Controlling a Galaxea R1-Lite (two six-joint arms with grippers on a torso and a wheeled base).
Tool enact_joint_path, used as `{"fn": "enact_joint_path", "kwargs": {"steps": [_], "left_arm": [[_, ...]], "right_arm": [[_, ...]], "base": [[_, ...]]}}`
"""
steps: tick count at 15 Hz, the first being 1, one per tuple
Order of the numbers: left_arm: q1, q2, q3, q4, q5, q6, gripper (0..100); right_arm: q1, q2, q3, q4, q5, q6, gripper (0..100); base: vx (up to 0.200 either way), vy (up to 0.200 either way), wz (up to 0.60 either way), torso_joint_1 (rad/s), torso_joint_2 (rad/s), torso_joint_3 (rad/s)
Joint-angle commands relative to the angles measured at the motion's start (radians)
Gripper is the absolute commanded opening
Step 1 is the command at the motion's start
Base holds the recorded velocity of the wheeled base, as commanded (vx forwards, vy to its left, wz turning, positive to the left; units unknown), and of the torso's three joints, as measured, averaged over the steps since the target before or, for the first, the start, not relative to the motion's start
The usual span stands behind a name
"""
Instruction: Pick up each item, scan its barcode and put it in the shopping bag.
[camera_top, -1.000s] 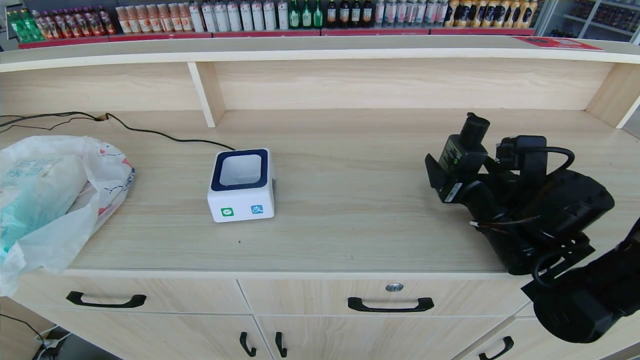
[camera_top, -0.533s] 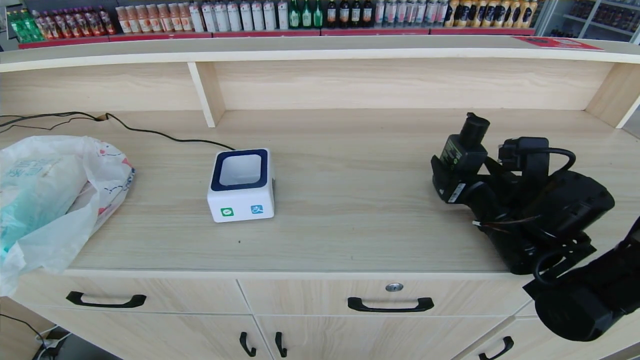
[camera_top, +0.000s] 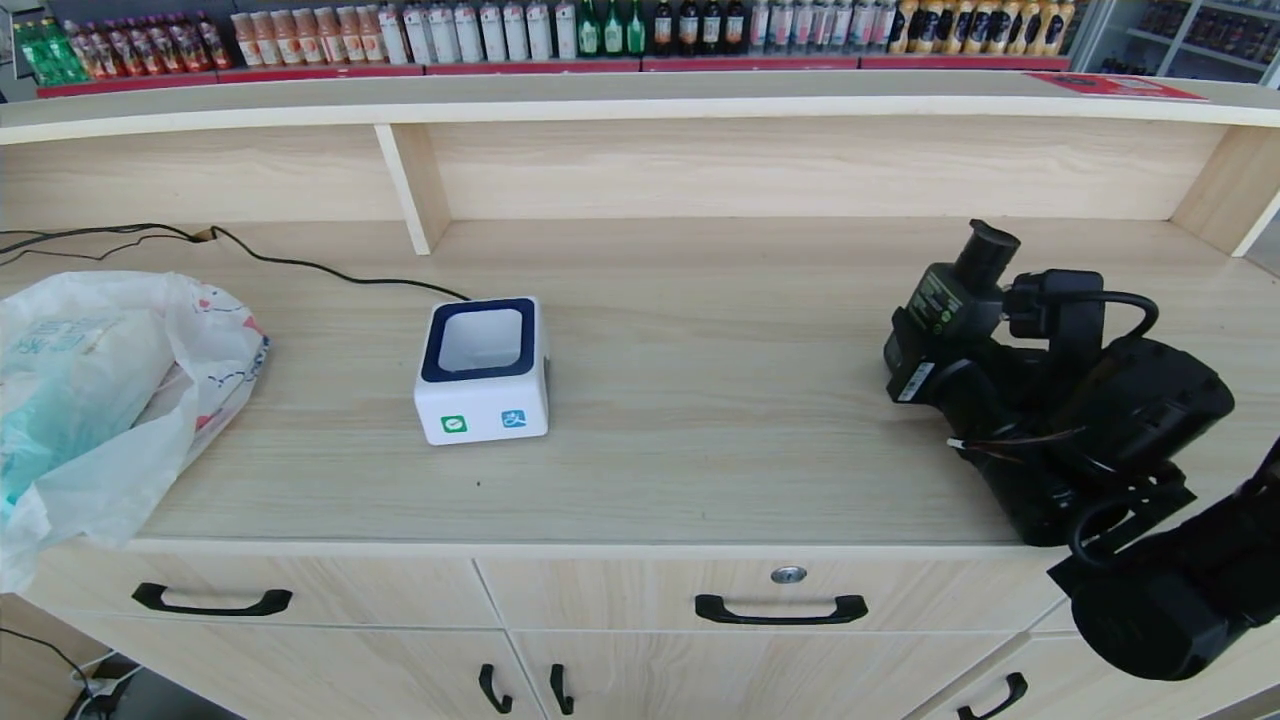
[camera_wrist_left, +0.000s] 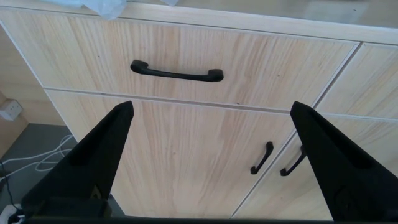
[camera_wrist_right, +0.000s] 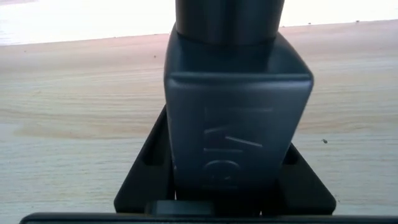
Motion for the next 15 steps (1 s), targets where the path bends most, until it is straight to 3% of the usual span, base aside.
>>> {"fn": "enact_joint_path", "kwargs": {"steps": [1, 6, 11, 15], "left_arm": [[0.000, 0.000, 0.000, -0.001, 0.000, 0.001, 100], [0.000, 0.000, 0.000, -0.001, 0.000, 0.001, 100], [0.000, 0.000, 0.000, -0.001, 0.000, 0.002, 100], [0.000, 0.000, 0.000, -0.001, 0.000, 0.004, 100]], "right_arm": [[0.000, -0.019, 0.009, -0.002, 0.001, 0.002, 0], [0.016, -0.087, 0.036, -0.002, 0.014, 0.004, 0], [0.198, -0.193, 0.104, -0.002, 0.069, 0.011, 0], [0.286, -0.252, 0.147, -0.002, 0.092, 0.076, 0]], "base": [[0.000, 0.000, 0.00, 0.000, 0.00, 0.000], [0.000, 0.000, 0.00, 0.000, 0.00, 0.000], [0.000, 0.000, 0.00, 0.000, 0.00, 0.000], [0.000, 0.000, 0.00, 0.000, 0.00, 0.000]]}}
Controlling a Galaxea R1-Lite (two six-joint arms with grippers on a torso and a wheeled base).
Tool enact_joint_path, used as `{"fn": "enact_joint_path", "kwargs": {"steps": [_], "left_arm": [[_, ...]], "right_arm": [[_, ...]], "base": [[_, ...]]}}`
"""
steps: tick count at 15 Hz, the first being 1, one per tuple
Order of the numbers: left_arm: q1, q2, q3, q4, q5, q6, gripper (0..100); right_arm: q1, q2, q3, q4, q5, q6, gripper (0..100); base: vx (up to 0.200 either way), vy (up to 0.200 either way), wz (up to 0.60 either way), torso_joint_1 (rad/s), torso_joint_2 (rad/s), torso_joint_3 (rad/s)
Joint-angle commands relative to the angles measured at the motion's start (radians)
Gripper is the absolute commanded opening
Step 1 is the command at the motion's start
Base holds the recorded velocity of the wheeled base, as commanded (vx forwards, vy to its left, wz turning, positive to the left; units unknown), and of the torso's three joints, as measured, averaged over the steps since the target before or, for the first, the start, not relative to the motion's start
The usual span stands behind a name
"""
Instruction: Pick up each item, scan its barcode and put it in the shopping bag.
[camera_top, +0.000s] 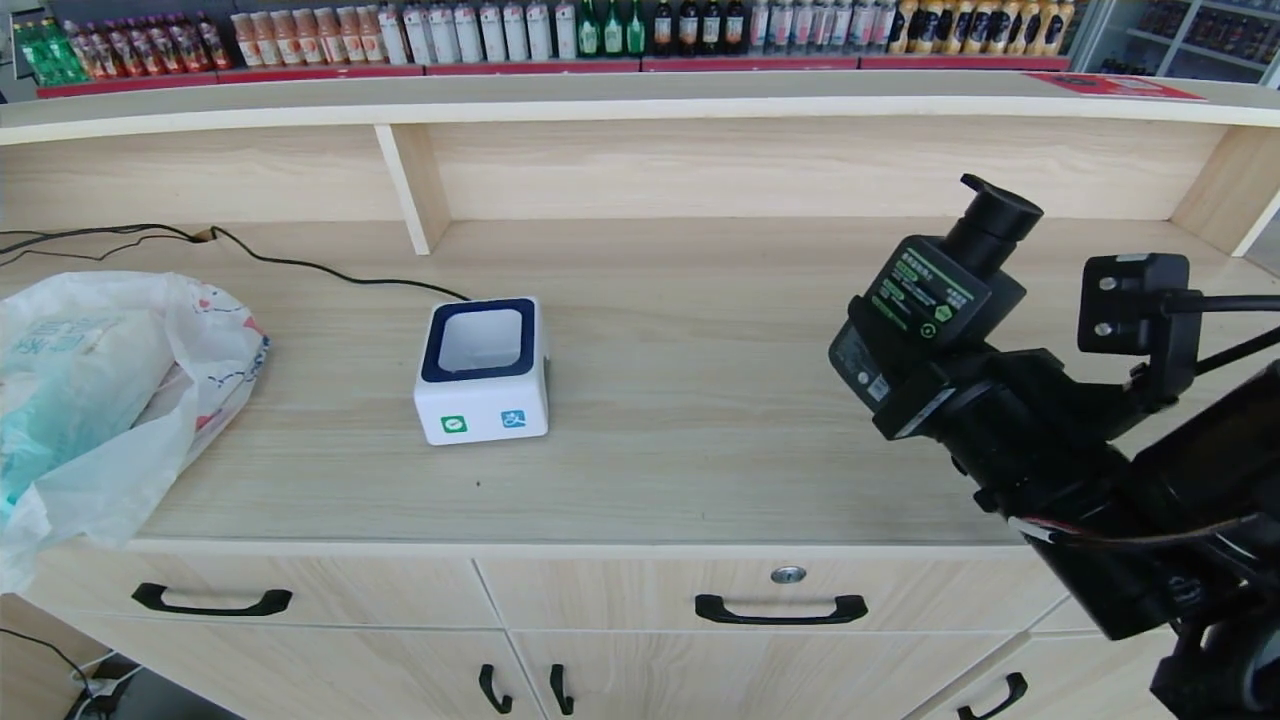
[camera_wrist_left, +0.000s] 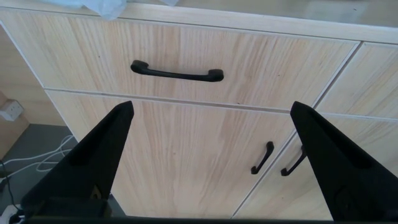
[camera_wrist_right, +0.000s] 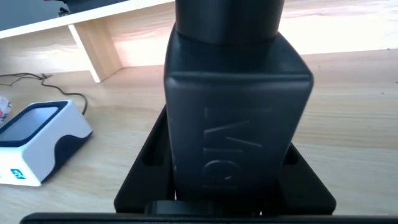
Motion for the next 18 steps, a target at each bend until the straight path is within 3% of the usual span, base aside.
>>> {"fn": "enact_joint_path", "kwargs": {"steps": [1, 4, 10, 14, 18], "left_arm": [[0.000, 0.000, 0.000, 0.000, 0.000, 0.000, 100], [0.000, 0.000, 0.000, 0.000, 0.000, 0.000, 100], [0.000, 0.000, 0.000, 0.000, 0.000, 0.001, 100], [0.000, 0.000, 0.000, 0.000, 0.000, 0.000, 100], [0.000, 0.000, 0.000, 0.000, 0.000, 0.001, 100]], "right_arm": [[0.043, -0.054, 0.017, -0.001, 0.024, 0.013, 0], [0.121, -0.097, 0.016, -0.001, 0.073, 0.011, 0], [0.336, -0.123, 0.008, -0.001, 0.076, 0.048, 0], [0.554, -0.125, -0.004, -0.001, -0.012, 0.174, 0], [0.618, -0.063, -0.144, -0.001, -0.052, 0.264, 0]], "base": [[0.000, 0.000, 0.00, 0.000, 0.00, 0.000], [0.000, 0.000, 0.00, 0.000, 0.00, 0.000], [0.000, 0.000, 0.00, 0.000, 0.00, 0.000], [0.000, 0.000, 0.00, 0.000, 0.00, 0.000], [0.000, 0.000, 0.00, 0.000, 0.00, 0.000]]}}
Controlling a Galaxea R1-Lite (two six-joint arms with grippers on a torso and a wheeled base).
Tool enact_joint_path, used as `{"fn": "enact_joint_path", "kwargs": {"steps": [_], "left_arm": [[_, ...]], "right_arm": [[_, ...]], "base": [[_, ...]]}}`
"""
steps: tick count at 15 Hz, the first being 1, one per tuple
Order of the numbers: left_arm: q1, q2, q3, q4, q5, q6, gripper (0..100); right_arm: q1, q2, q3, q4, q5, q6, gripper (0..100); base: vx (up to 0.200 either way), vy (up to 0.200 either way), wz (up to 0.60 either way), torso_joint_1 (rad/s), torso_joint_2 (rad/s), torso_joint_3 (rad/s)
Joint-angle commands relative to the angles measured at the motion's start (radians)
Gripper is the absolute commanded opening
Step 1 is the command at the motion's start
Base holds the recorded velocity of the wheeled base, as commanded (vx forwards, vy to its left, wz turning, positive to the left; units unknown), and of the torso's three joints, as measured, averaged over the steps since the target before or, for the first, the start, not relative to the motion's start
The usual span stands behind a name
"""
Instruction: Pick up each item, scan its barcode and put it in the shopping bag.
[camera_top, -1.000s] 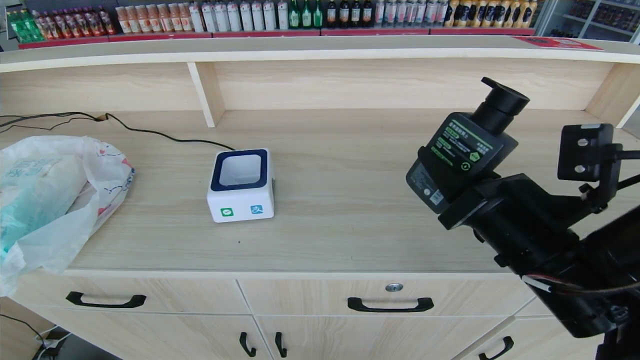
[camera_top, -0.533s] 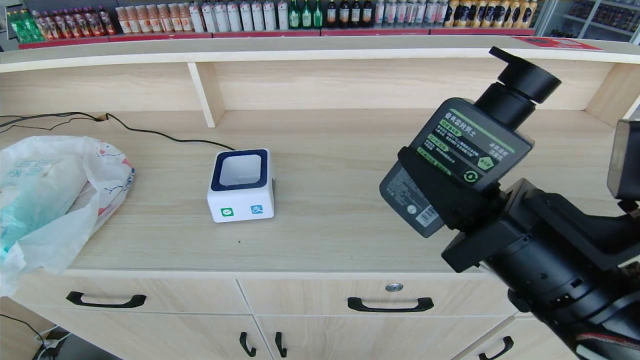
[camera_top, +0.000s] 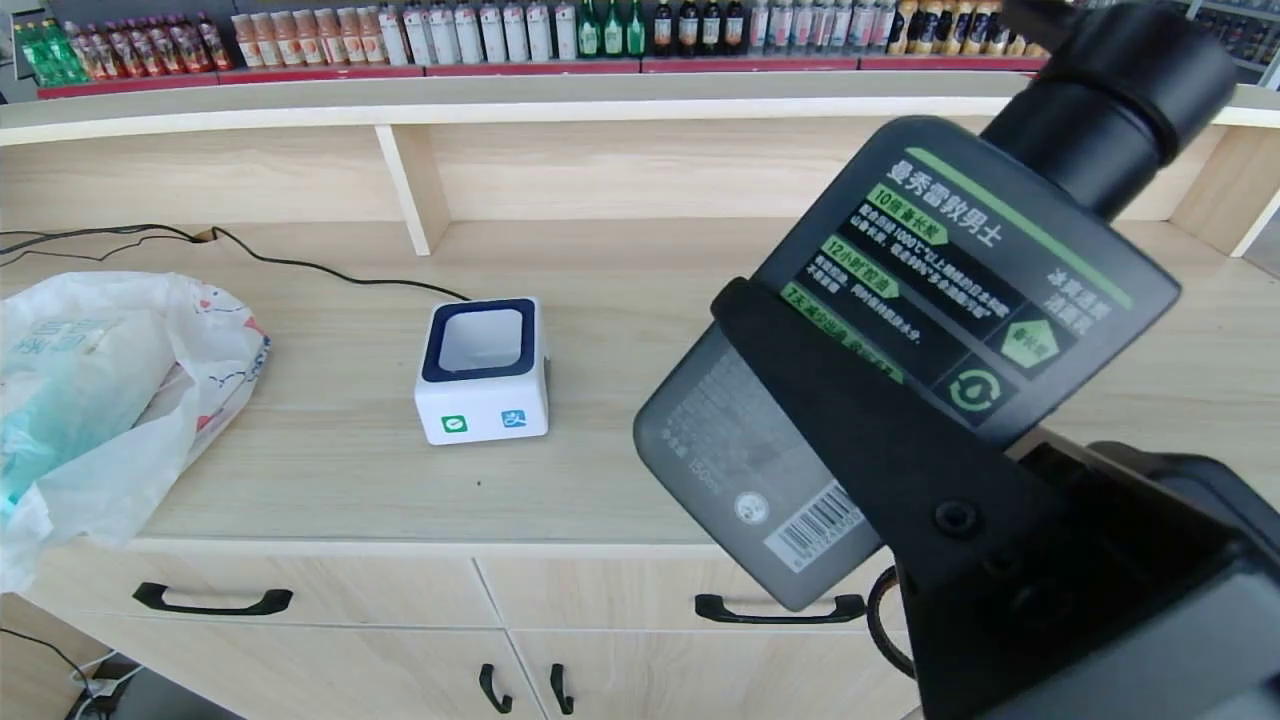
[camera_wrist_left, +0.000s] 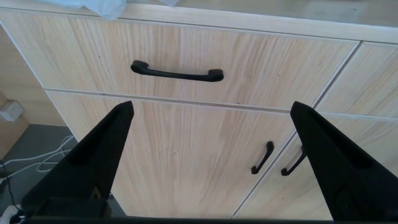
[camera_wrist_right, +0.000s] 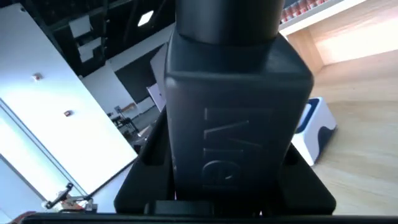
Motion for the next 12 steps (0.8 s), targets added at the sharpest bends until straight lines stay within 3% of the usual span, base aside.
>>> {"fn": "enact_joint_path", "kwargs": {"steps": [1, 12], "left_arm": [[0.000, 0.000, 0.000, 0.000, 0.000, 0.000, 100], [0.000, 0.000, 0.000, 0.000, 0.000, 0.002, 100]], "right_arm": [[0.055, 0.059, -0.066, 0.001, -0.010, 0.028, 0], [0.100, 0.071, -0.083, 0.001, -0.024, 0.126, 0]], "base": [[0.000, 0.000, 0.00, 0.000, 0.00, 0.000], [0.000, 0.000, 0.00, 0.000, 0.00, 0.000]]}}
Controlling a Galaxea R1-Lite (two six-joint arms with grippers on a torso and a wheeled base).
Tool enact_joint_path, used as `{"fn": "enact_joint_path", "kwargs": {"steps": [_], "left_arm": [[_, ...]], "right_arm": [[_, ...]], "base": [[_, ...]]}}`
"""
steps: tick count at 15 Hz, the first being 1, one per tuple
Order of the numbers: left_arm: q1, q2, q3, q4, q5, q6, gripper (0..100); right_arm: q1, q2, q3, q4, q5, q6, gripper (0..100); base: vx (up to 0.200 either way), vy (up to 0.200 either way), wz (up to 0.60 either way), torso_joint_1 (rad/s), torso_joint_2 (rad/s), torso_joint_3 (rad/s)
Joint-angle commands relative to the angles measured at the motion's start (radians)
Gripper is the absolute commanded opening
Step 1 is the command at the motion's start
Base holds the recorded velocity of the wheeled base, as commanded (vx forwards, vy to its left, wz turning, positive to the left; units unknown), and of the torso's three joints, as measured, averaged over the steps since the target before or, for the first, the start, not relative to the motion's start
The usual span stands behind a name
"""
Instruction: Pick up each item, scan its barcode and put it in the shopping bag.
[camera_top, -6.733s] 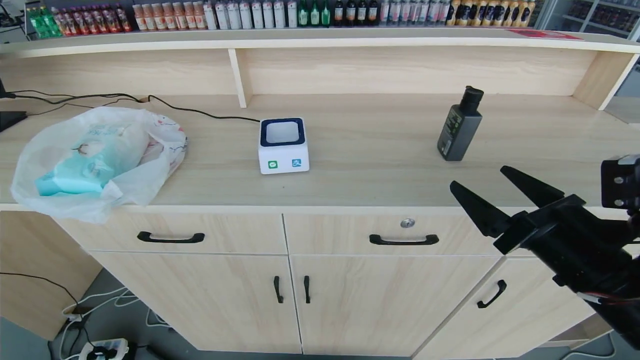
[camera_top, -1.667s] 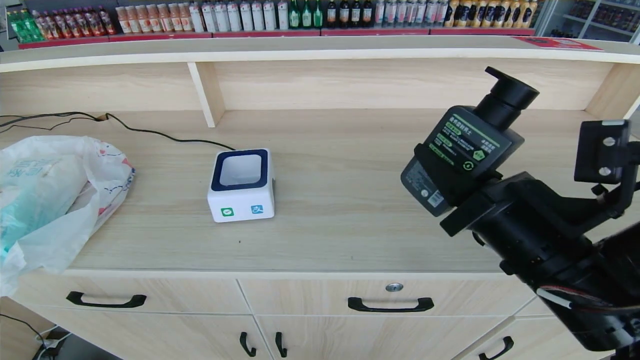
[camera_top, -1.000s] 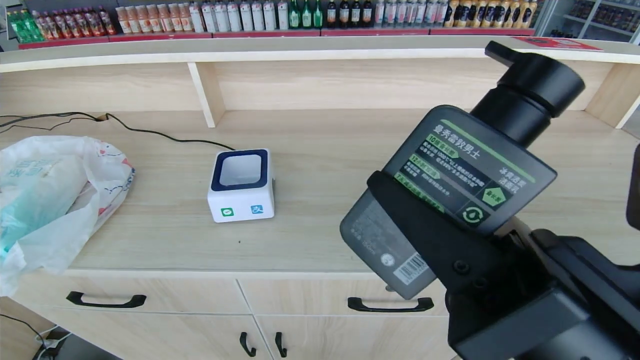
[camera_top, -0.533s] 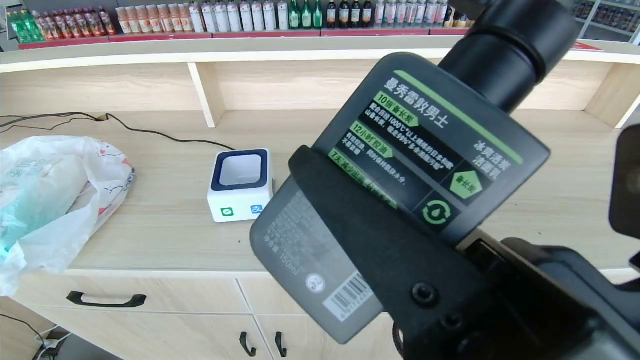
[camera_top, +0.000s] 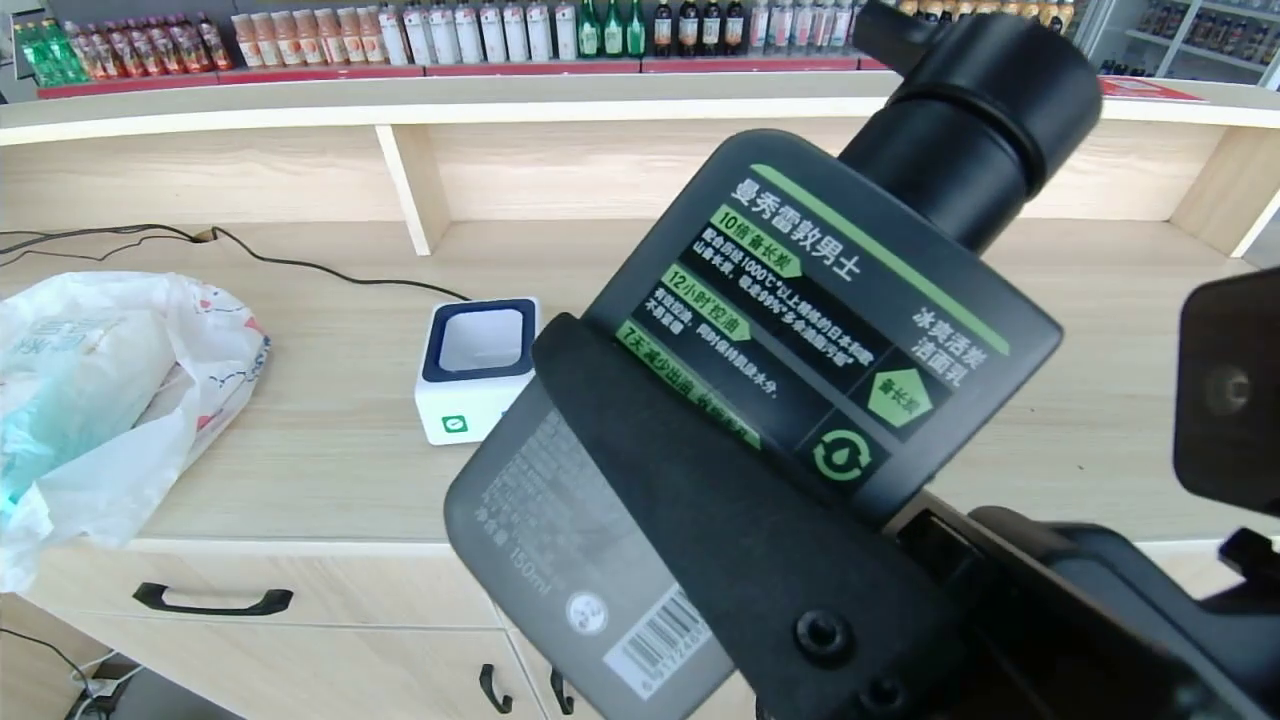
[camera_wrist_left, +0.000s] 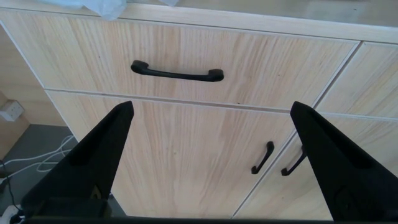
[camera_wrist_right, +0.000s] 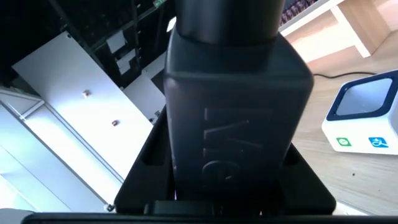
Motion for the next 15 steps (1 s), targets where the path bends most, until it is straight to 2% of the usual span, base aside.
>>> {"fn": "enact_joint_path", "kwargs": {"steps": [1, 4, 15], "left_arm": [[0.000, 0.000, 0.000, 0.000, -0.001, 0.006, 100], [0.000, 0.000, 0.000, 0.000, -0.003, 0.031, 100], [0.000, 0.000, 0.000, -0.002, -0.003, 0.032, 100]], "right_arm": [[0.004, -0.012, -0.007, -0.001, 0.000, 0.007, 0], [0.002, -0.029, 0.002, -0.001, -0.011, 0.027, 0], [-0.005, -0.063, 0.031, -0.001, -0.038, 0.060, 0]], "base": [[0.000, 0.000, 0.00, 0.000, 0.00, 0.000], [0.000, 0.000, 0.00, 0.000, 0.00, 0.000], [0.000, 0.000, 0.00, 0.000, 0.00, 0.000]]}}
